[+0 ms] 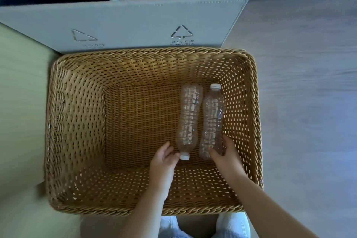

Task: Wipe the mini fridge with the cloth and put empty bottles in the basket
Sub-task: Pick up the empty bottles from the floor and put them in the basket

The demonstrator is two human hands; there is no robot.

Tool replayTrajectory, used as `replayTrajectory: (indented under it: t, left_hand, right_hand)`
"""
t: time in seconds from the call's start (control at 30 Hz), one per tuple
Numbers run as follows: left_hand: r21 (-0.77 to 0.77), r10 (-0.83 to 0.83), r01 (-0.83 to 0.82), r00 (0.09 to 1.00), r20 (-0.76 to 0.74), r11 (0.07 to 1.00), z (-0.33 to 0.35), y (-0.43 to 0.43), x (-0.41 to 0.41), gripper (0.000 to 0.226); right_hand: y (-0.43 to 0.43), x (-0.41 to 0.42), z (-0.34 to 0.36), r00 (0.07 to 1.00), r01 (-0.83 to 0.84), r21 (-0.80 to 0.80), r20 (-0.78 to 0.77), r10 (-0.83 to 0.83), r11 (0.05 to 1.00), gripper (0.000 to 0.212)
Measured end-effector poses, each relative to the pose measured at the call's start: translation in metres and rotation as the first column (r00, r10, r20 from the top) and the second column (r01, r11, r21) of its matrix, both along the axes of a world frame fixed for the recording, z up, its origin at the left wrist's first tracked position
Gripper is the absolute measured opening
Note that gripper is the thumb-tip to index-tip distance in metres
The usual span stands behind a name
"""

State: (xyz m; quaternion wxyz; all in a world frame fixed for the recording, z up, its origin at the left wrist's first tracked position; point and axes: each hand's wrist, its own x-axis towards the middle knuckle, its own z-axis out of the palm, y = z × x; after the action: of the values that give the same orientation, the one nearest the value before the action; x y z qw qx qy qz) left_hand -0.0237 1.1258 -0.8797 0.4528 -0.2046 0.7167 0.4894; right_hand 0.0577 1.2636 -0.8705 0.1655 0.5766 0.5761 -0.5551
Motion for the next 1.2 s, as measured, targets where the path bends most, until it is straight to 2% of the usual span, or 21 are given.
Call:
replayTrajectory:
  t: [0.17, 0.33, 0.43, 0.57, 0.77, 0.9, 1.2]
  left_hand:
    - [-0.097, -0.137, 0.123, 0.979, -0.153, 0.988, 0.039, -0.003, -0.003, 0.038]
    - [-0.205, -0.304, 0.246, 0.891, -0.337, 0.947, 0.100, 0.000, -0.003, 0.029]
    - [-0.280, -0.384, 0.281, 0.809, -0.445, 0.918, 0.140, -0.001, -0.004, 0.029]
    - [-0.328, -0.415, 0.266, 0.705, -0.575, 0.906, 0.202, -0.004, -0.007, 0.031]
    - [-0.310, -0.373, 0.212, 0.605, -0.704, 0.927, 0.307, -0.005, -0.018, 0.030]
    - [-0.322, -0.373, 0.188, 0.499, -0.782, 0.928, 0.385, -0.005, -0.027, 0.028]
    - [-0.445, -0.469, 0.151, 0.324, -0.821, 0.883, 0.545, -0.022, -0.019, 0.043]
  right_hand:
    - [-0.004, -0.002, 0.037, 0.995, -0.101, 0.088, 0.006, 0.101, 0.991, 0.058]
    - [-0.005, -0.012, 0.097, 0.964, -0.252, 0.203, -0.032, 0.263, 0.946, 0.052]
    - [-0.001, -0.018, 0.137, 0.917, -0.365, 0.326, -0.034, 0.397, 0.872, 0.048]
    - [0.003, -0.030, 0.197, 0.850, -0.424, 0.524, -0.053, 0.525, 0.739, 0.038]
    - [0.005, -0.042, 0.304, 0.784, -0.406, 0.745, -0.015, 0.621, 0.530, 0.035]
    - [0.009, -0.048, 0.380, 0.745, -0.346, 0.844, -0.018, 0.666, 0.410, 0.038]
    - [-0.002, -0.040, 0.546, 0.694, -0.193, 0.923, -0.111, 0.711, 0.333, 0.037]
